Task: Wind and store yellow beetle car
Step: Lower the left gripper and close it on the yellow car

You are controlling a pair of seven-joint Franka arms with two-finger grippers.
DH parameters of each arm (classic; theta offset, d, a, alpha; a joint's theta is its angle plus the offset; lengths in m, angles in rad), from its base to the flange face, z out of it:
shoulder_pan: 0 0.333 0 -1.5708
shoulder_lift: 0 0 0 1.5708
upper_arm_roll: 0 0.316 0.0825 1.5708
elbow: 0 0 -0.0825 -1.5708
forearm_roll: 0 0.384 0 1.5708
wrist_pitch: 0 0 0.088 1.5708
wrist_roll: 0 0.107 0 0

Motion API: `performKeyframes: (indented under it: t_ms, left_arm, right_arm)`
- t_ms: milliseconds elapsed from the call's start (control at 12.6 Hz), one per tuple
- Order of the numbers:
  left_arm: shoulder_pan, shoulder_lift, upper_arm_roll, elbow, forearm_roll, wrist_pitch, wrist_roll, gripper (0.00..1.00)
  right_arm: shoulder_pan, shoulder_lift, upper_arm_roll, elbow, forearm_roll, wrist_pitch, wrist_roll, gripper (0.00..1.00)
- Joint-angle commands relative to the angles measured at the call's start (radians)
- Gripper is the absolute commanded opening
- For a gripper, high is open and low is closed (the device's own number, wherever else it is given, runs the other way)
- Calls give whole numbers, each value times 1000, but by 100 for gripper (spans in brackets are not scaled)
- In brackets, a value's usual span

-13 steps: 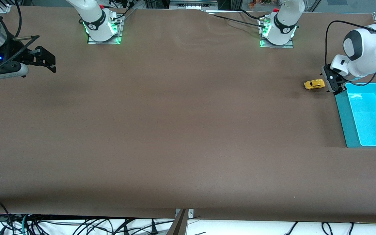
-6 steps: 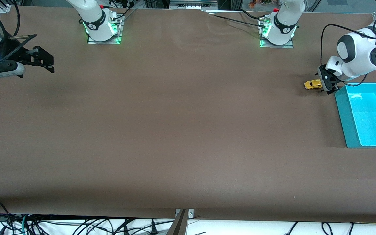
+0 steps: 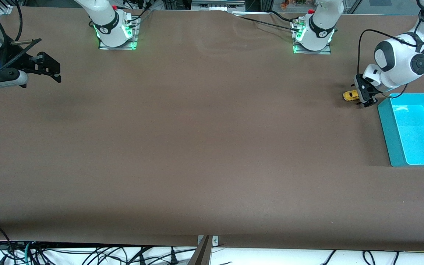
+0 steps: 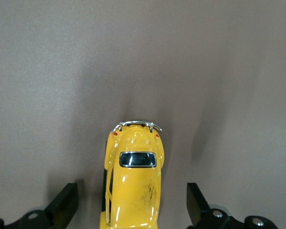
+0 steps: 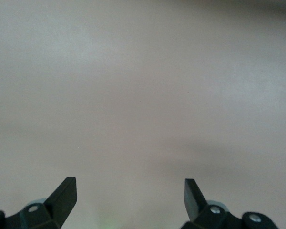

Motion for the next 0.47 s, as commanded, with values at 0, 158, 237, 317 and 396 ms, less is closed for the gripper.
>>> performKeyframes:
  t_ms: [0, 158, 237, 317, 396]
  left_arm:
    - [12, -10, -12, -13, -29, 21, 60, 54]
    - [12, -10, -12, -8, -30, 19, 62, 24]
    - [11, -15, -14, -5, -29, 16, 63, 22]
    - [8, -25, -15, -1, -29, 10, 67, 22]
    - [6, -45, -20, 7, -30, -17, 67, 22]
  right_arm:
    - [7, 12, -2, 27, 1, -7, 19, 100]
    - [7, 12, -1, 27, 1, -7, 19, 100]
    - [7, 12, -1, 27, 1, -7, 19, 100]
    - [7, 12, -1, 27, 1, -7, 19, 100]
    - [7, 12, -1, 27, 1, -7, 19, 100]
